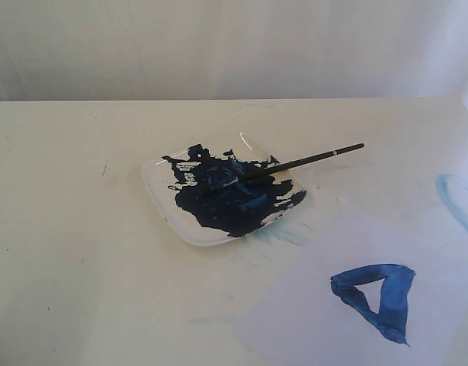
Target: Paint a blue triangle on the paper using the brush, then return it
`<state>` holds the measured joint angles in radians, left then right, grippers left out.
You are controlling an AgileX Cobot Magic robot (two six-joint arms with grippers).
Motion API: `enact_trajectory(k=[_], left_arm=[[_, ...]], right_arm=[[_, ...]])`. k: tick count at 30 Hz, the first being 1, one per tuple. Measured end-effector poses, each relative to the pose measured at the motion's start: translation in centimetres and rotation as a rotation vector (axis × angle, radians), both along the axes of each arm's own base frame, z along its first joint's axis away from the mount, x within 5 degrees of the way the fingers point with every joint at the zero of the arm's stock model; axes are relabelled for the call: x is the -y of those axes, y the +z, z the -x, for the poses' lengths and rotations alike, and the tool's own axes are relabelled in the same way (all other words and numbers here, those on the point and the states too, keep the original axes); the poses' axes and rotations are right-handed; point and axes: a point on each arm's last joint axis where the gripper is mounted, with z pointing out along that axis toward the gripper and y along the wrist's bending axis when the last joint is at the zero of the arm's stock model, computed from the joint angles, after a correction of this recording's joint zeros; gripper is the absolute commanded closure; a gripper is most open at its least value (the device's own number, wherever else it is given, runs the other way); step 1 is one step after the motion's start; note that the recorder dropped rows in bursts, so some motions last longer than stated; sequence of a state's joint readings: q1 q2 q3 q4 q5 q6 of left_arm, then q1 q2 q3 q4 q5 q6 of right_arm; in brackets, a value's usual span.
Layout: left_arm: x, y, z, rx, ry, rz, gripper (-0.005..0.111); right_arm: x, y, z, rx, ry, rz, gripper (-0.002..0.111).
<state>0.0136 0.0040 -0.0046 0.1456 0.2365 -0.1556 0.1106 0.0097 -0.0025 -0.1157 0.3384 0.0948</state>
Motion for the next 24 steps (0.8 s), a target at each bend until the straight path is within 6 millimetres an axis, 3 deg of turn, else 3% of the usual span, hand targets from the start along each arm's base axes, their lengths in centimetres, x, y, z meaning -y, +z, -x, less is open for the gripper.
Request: enact_trajectory(k=[24], left_arm=[[0.0,0.0,0.0,0.0,0.0,0.0,0.107]], right_arm=[[0.04,0.0,0.0,0.002,0.001,0.018,0.108]])
